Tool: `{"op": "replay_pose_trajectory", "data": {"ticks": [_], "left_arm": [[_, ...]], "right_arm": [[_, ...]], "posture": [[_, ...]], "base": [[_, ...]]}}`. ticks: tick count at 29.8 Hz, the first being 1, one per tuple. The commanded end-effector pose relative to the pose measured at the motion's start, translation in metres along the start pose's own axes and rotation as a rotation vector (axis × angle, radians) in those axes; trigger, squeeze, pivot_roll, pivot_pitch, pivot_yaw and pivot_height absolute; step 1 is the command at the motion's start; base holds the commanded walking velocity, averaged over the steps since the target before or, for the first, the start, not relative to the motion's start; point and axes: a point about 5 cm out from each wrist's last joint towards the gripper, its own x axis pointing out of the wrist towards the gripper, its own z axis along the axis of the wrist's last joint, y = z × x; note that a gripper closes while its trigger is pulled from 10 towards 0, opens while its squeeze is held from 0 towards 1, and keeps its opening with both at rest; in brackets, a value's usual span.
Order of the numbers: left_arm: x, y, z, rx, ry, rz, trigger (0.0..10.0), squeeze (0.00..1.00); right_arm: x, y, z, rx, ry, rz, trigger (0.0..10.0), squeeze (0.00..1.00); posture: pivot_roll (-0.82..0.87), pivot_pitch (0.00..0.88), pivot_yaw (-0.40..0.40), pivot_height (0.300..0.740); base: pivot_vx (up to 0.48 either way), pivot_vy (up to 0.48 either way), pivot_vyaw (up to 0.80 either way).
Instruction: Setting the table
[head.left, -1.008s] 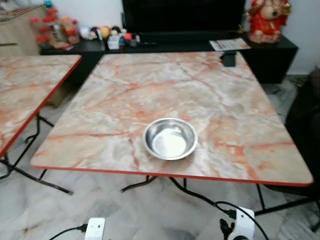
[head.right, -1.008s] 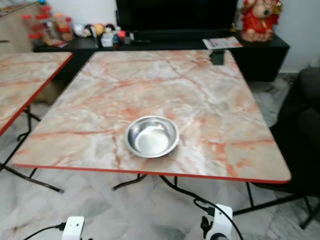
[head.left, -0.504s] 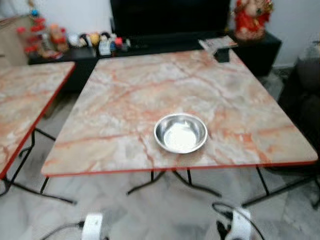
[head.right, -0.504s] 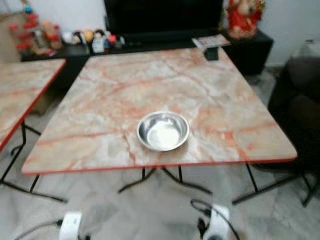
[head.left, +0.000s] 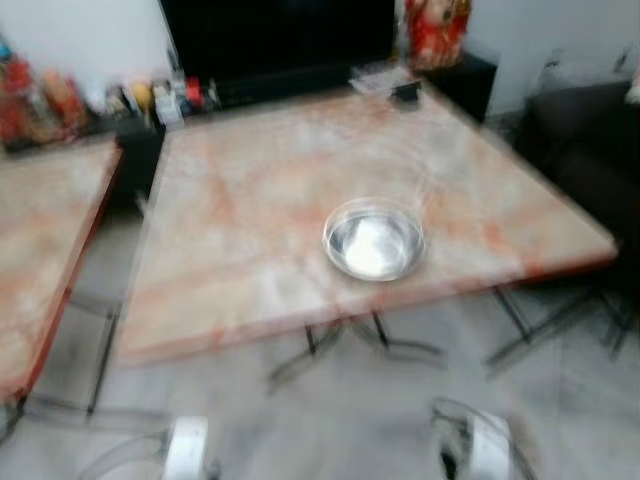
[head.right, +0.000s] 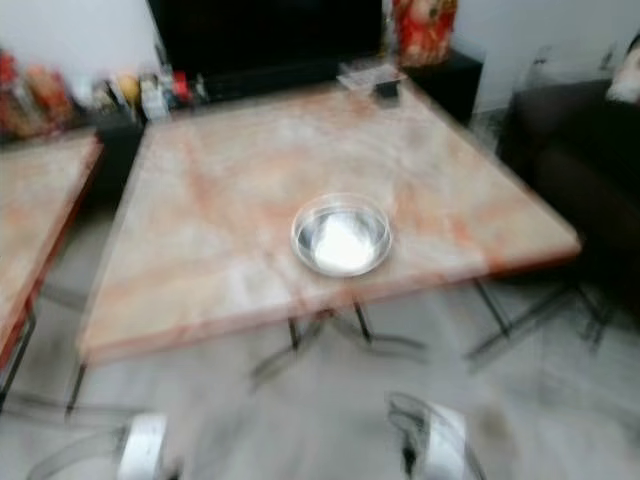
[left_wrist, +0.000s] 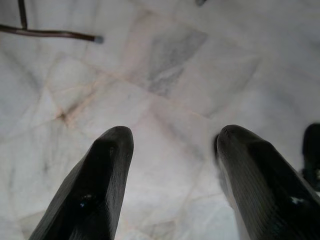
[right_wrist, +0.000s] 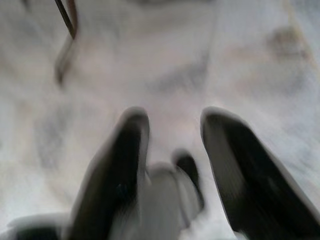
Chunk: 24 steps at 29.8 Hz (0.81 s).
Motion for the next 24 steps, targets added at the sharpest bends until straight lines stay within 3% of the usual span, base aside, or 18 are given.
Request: {"op": "replay_pose_trajectory", "data": {"ticks": [1,4,8,24], "left_arm": [[-0.0006,0.0113,-0.0012,0.003,0.009,0.033,10.0,0.0],[-0.0009,0.0113,-0.0033,0.003,0.014,0.033,10.0,0.0],[-0.0011,0.012,-0.0041,-0.001,0.017,0.038,10.0,0.0],[-0.0002,0.0149,0.0012,0.016,0.007,0.037,10.0,0.0]], "right_arm": [[0.0013,0.011,-0.0015,0.009,0.003,0.026,10.0,0.0],[0.001,0.0108,-0.001,-0.015,-0.007,0.025,10.0,0.0],[0.0006,0.0084,-0.0013,-0.012,-0.011,0.006,10.0,0.0],[0.0027,0.016,0.0019,0.025,-0.014,0.027,10.0,0.0]], "posture": [[-0.19,0.0,0.088,0.74],[-0.19,0.0,0.09,0.74],[-0.19,0.0,0.092,0.74],[-0.18,0.0,0.109,0.74]], "base": [[0.0,0.48,0.0],[0.0,0.48,0.0],[0.0,0.48,0.7],[0.0,0.48,0.0]]}}
